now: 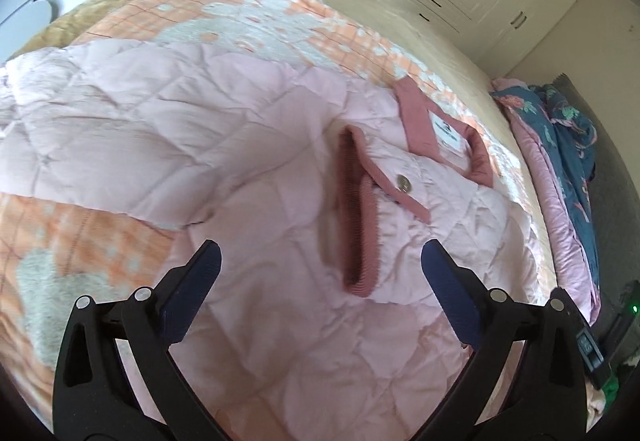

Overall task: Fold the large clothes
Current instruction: 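Release the cuff and move the left tool to the other sleeve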

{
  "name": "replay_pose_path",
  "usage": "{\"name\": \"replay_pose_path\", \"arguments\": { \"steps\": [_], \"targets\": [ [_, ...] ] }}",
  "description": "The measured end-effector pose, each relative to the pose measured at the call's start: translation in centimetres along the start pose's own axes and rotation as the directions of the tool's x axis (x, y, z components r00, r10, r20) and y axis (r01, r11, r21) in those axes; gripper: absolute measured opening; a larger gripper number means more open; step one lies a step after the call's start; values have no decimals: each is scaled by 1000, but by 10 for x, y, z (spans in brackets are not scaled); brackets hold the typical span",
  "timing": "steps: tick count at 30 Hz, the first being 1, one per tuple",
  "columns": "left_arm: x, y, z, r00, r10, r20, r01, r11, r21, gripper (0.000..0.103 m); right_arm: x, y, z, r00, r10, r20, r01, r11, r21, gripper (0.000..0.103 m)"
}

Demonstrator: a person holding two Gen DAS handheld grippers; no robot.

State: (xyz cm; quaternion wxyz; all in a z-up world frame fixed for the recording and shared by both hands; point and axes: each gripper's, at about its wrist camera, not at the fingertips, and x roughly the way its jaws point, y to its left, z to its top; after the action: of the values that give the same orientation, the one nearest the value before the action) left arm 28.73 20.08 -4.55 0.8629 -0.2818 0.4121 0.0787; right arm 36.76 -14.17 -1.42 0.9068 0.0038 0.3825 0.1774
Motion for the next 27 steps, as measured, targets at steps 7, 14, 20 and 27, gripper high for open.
{"name": "replay_pose_path", "arguments": {
  "steps": [7,14,20,27],
  "targets": [
    [-22,11,11,995,78,57,-79,997,14,94,-5,34,0,999,39,0,-39,999,-2,99],
    [-40,34,23,993,83,85,-80,996,-31,94,-10,73,7,997,77,8,-77,997,-27,99],
    [-64,61,33,980,141,142,-130,988,-88,94,-15,116,19,992,123,17,-121,989,-82,99],
    [-87,101,43,965,190,178,-157,970,-183,94,-20,175,34,979,200,26,-195,970,-142,99]
  ]
}}
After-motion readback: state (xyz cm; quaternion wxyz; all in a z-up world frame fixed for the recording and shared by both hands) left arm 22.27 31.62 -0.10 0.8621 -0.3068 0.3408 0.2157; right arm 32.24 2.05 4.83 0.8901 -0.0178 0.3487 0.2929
